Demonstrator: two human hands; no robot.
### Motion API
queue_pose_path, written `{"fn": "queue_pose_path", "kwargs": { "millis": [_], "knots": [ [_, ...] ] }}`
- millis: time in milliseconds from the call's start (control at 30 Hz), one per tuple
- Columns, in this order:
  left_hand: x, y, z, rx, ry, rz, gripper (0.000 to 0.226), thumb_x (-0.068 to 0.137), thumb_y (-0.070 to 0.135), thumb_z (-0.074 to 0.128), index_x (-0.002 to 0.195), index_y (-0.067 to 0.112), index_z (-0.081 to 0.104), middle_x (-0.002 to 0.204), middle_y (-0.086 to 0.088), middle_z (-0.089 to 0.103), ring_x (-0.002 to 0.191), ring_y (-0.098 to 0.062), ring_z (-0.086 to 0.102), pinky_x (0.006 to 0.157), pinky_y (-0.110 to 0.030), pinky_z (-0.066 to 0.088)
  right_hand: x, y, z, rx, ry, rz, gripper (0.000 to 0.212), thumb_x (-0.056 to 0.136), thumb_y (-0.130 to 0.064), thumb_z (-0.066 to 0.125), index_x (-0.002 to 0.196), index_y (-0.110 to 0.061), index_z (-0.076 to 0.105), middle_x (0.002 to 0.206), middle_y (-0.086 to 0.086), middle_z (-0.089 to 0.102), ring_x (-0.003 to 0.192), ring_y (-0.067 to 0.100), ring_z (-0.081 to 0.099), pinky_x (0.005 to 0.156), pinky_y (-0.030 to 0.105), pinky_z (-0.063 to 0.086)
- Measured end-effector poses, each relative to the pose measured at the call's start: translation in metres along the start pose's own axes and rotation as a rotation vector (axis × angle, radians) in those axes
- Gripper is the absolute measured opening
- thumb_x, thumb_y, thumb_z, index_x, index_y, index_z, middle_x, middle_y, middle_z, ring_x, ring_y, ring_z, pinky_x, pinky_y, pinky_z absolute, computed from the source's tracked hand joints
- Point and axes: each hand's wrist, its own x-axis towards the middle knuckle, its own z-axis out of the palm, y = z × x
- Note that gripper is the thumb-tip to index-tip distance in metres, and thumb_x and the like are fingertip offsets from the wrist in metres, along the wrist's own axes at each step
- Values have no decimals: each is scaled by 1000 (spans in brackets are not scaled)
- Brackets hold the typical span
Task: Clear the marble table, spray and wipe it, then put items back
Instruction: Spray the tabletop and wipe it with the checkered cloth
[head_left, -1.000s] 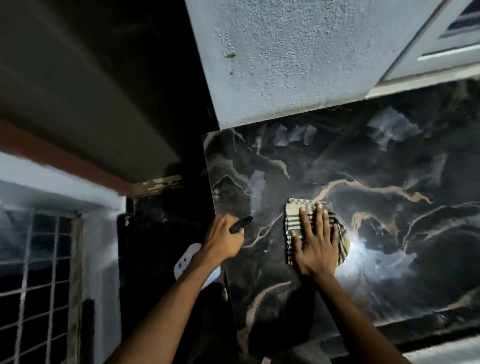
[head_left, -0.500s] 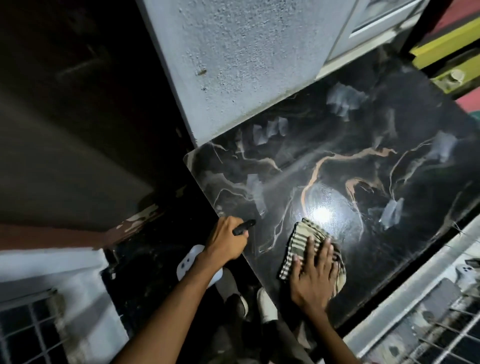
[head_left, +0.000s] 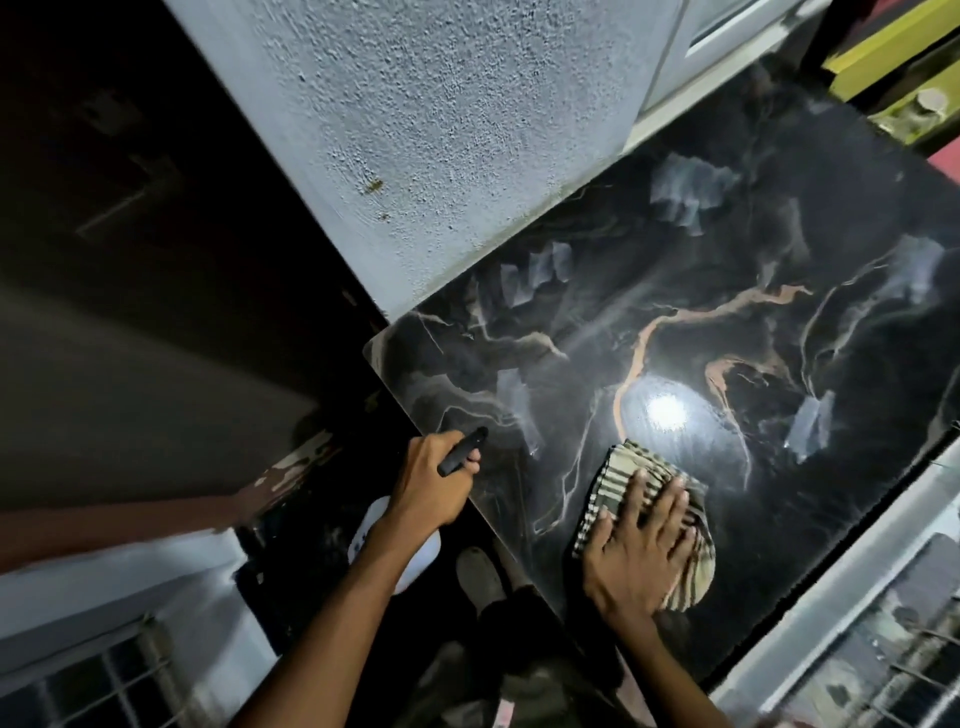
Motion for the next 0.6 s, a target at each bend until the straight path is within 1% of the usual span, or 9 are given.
{"fn": "queue_pose_path", "kwargs": {
  "millis": [100,167,233,333,367,433,500,567,600],
  "knots": [
    [8,-9,-15,-65,73,-14,24,81,2,68,76,26,67,68,9,71,65,-9,70,50,-36,60,49,-67,0,67,6,-9,75,97,-49,26,165,-25,3,171,17,-7,159,34,-1,123,62,12],
    [13,-12,-25,-84,99,-31,25,80,1,66,76,26,68,74,8,74,70,-11,73,48,-35,58,80,-127,2,101,38,-15,75,99,-52,25,165,-22,5,171,19,-7,158,36,-3,123,64,10],
    [15,-17,-36,-93,127,-32,24,81,-1,65,74,22,68,74,3,74,73,-18,74,47,-39,59,91,-184,7,138,44,-66,77,99,-55,28,164,-22,6,171,19,-8,158,36,-4,124,63,5],
    [19,-19,-53,-78,146,-33,21,84,-6,63,77,12,70,78,-7,72,74,-30,71,51,-51,60,77,-247,17,129,19,-283,77,97,-51,38,164,-24,12,171,19,-5,159,36,-3,125,60,1],
    [23,-19,-59,-67,136,-37,20,84,-8,62,78,10,70,79,-8,72,73,-30,71,53,-52,60,72,-253,21,130,2,-352,75,97,-49,40,164,-26,15,171,18,-4,159,35,-4,125,59,2],
    [31,-19,-69,-28,101,-23,23,84,-9,60,78,11,69,78,-6,72,72,-26,70,58,-51,61,62,-239,27,117,-11,-454,71,98,-47,42,163,-32,18,172,13,-3,160,30,-4,126,57,7],
    [42,-20,-76,3,38,-20,25,85,-9,60,76,13,67,78,-9,70,67,-32,67,54,-51,58,54,-206,29,107,8,-481,69,99,-48,42,162,-38,18,173,7,0,160,24,-2,126,56,11],
    [52,-22,-81,20,-20,-8,23,86,-7,61,76,13,65,77,-12,68,66,-40,64,51,-49,56,36,-162,30,64,27,-386,69,99,-49,40,162,-40,16,173,3,0,160,22,0,126,57,12],
    [56,-22,-83,40,-39,11,21,86,-5,61,76,13,65,76,-8,69,67,-37,65,53,-50,58,27,-136,29,41,47,-291,69,98,-49,39,162,-41,16,173,3,-1,160,23,0,126,57,11]
  ]
}}
